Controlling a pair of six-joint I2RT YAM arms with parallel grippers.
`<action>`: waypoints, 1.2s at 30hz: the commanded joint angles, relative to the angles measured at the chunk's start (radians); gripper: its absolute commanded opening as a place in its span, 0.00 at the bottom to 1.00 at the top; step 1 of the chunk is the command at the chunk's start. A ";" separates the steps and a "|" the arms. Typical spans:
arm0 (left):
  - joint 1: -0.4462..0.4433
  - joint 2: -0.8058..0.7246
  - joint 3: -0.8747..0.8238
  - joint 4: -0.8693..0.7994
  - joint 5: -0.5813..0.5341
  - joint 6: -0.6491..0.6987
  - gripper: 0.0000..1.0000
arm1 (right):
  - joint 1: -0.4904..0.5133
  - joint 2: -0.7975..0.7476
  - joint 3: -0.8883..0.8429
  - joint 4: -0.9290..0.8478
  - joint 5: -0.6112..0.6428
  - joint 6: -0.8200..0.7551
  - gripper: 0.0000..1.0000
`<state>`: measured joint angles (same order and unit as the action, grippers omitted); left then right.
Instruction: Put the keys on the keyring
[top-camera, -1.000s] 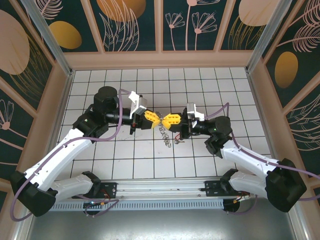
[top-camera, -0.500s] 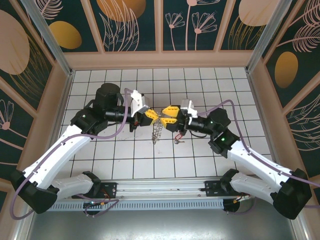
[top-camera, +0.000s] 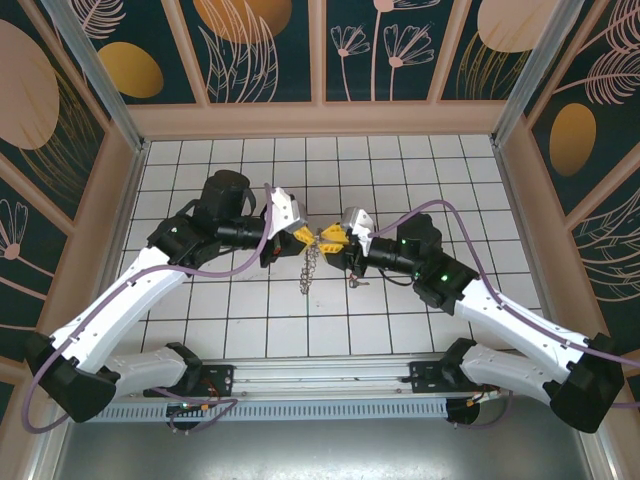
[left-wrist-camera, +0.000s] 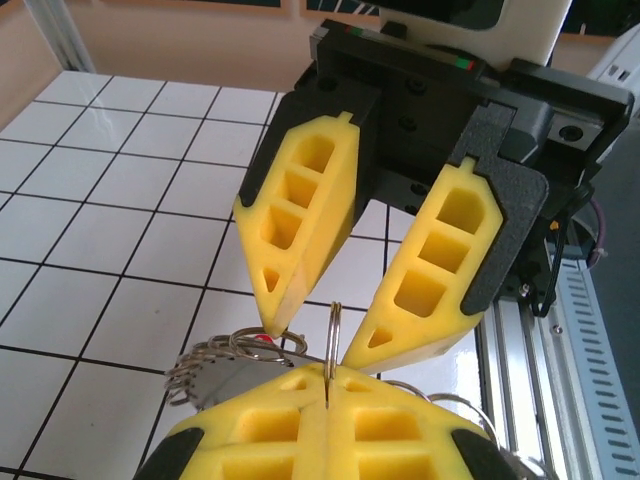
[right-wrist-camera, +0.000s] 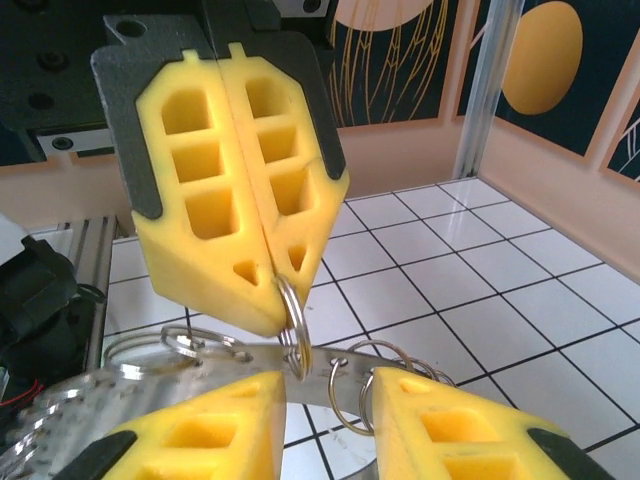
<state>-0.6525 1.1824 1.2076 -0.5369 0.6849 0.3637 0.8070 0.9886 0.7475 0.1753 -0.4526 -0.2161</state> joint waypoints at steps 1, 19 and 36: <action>-0.024 0.017 0.037 -0.023 -0.038 0.035 0.00 | 0.012 -0.001 0.041 -0.008 0.001 -0.031 0.28; -0.053 0.021 0.013 0.014 -0.012 -0.002 0.16 | 0.015 -0.061 -0.009 0.119 -0.061 -0.023 0.00; -0.052 -0.070 -0.100 0.240 0.161 -0.149 0.08 | -0.048 -0.041 -0.212 0.798 -0.238 0.317 0.00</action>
<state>-0.6994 1.1114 1.1305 -0.3389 0.7998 0.2398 0.7650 0.9371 0.5404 0.7475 -0.6685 0.0223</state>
